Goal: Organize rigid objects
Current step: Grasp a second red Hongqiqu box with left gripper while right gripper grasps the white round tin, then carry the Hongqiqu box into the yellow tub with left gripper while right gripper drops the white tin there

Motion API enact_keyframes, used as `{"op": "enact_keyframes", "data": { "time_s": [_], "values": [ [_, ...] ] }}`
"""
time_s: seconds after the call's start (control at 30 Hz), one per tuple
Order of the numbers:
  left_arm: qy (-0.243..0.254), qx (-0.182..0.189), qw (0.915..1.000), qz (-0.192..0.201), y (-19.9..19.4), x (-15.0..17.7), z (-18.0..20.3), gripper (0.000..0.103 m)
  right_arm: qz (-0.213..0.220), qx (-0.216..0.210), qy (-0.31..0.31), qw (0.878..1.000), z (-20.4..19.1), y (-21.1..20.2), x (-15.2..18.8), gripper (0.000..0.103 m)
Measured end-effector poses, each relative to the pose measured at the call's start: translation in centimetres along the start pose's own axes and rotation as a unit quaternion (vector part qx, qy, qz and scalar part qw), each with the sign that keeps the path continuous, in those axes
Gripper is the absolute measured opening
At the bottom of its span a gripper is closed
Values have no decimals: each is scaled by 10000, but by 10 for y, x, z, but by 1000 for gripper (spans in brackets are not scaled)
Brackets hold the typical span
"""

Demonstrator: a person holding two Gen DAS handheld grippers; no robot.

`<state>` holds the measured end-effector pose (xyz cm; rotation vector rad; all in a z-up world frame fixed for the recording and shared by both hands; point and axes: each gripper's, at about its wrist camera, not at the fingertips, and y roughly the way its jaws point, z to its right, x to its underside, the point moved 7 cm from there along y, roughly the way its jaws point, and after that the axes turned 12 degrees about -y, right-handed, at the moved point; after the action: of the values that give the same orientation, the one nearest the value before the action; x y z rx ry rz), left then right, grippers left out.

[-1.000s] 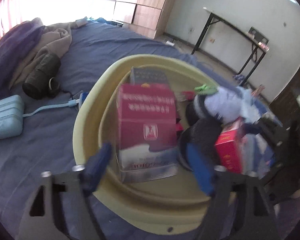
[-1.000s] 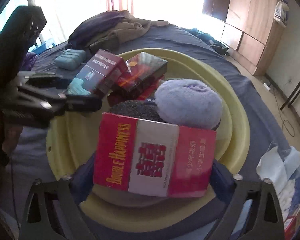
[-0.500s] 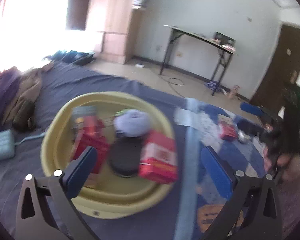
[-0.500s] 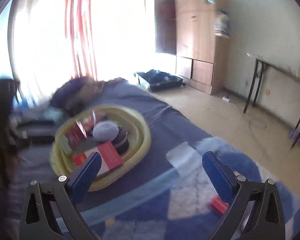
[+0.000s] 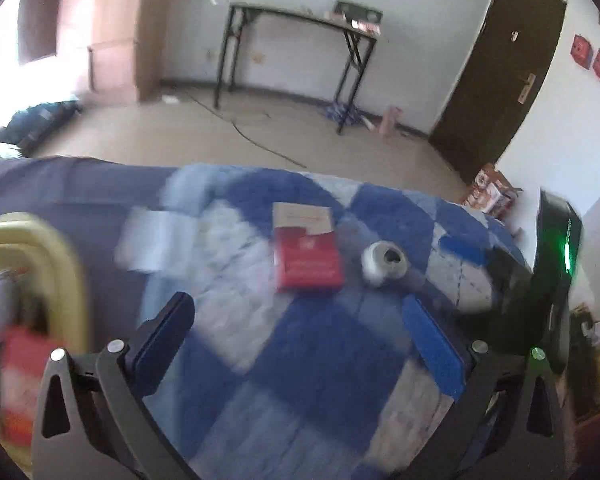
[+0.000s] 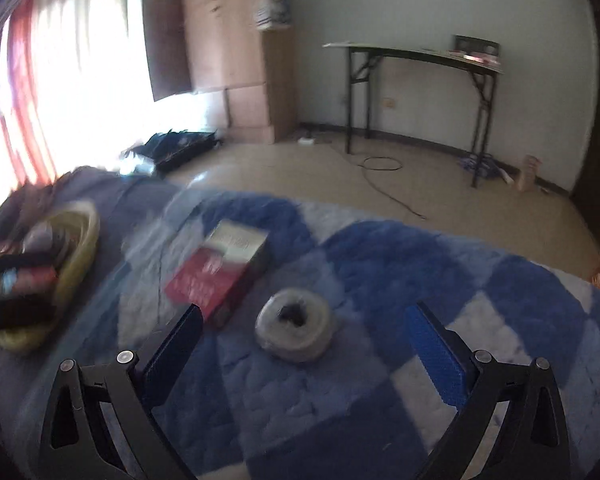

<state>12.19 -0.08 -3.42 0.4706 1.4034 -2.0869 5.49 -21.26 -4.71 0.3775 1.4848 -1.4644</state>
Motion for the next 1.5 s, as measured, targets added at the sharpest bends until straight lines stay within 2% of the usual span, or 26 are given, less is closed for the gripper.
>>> {"op": "enact_keyframes", "data": {
  "time_s": [0.13, 0.2, 0.23, 0.27, 0.3, 0.33, 0.37, 0.47, 0.5, 0.53, 0.57, 0.6, 0.67, 0.7, 0.8, 0.87, 1.0, 1.07, 1.1, 1.13, 1.2, 1.27, 1.33, 1.5],
  "values": [
    [148, -388, 9991, -128, 43, -25, 6, 102, -38, -46, -118, 9999, 0, 13, 6, 102],
    [124, -505, 9980, -357, 64, -28, 4, 101, -202, 35, -116, 9997, 3, 24, 8, 97],
    [148, -556, 9971, -491, 75, -27, 3, 98, -246, 47, -113, 9996, 4, 30, 10, 95],
    [165, -652, 9960, -592, 86, -26, 1, 88, -280, 43, -86, 9996, 3, 34, 11, 90],
    [196, -725, 9947, -695, 93, -22, -1, 86, -303, 40, -18, 9995, 5, 38, 12, 87],
    [253, -621, 9949, -748, 97, -20, 2, 84, -334, 38, 15, 9994, 5, 43, 12, 85],
    [347, -623, 9945, -765, 100, -18, 4, 75, -366, 23, 31, 9993, 5, 47, 12, 81],
    [554, -772, 9930, -695, 106, -13, 6, 61, -391, 8, 122, 9992, 8, 57, 9, 71],
    [580, -748, 9934, -646, 105, -12, 6, 60, -399, 3, 115, 9991, 9, 60, 7, 64],
    [557, -714, 9940, -614, 102, -12, 5, 60, -389, -26, 106, 9992, 9, 60, 6, 61],
    [556, -676, 9945, -578, 97, -11, 4, 59, -366, -77, 98, 9993, 9, 62, 5, 54],
    [560, -627, 9949, -556, 92, -10, 3, 59, -355, -103, 57, 9993, 7, 62, 4, 51],
    [496, -397, 9972, -395, 67, -9, -2, 58, -295, -94, 11, 9995, 5, 60, 5, 51],
    [502, -258, 9980, -266, 46, -10, -6, 58, -245, -165, -6, 9996, 4, 58, 4, 51],
    [494, -145, 9984, 223, -26, -11, -30, 58, 52, -421, -94, 9991, -4, 41, -2, 51],
    [443, -308, 9963, 666, -97, -7, -67, 58, 291, -661, -181, 9972, -17, 25, -12, 51],
    [-71, -841, 9899, 1142, -185, -5, -148, 58, 697, -1433, -706, 9847, -79, -6, -47, 51],
    [-411, -1380, 9794, 1416, -215, 1, -195, 58, 731, -1812, -993, 9757, -116, -10, -60, 51],
    [-518, -1701, 9732, 1456, -223, 11, -216, 58, 726, -2058, -1139, 9692, -142, -9, -70, 51],
    [-640, -1847, 9704, 1421, -223, 21, -231, 58, 724, -2209, -1229, 9648, -158, -9, -76, 51],
    [-1025, -1763, 9715, 1205, -213, 41, -263, 58, 700, -2518, -1428, 9546, -195, -2, -90, 51],
    [-1168, -1683, 9723, 1128, -200, 44, -280, 58, 612, -2688, -1541, 9488, -221, 11, -103, 51],
    [-1267, -1653, 9706, 1207, -186, 33, -290, 58, 525, -2685, -1753, 9457, -241, 21, -112, 51],
    [-1212, -1475, 9763, 1018, -168, -4, -295, 58, 260, -2754, -2063, 9386, -268, 44, -121, 51]
  ]
}}
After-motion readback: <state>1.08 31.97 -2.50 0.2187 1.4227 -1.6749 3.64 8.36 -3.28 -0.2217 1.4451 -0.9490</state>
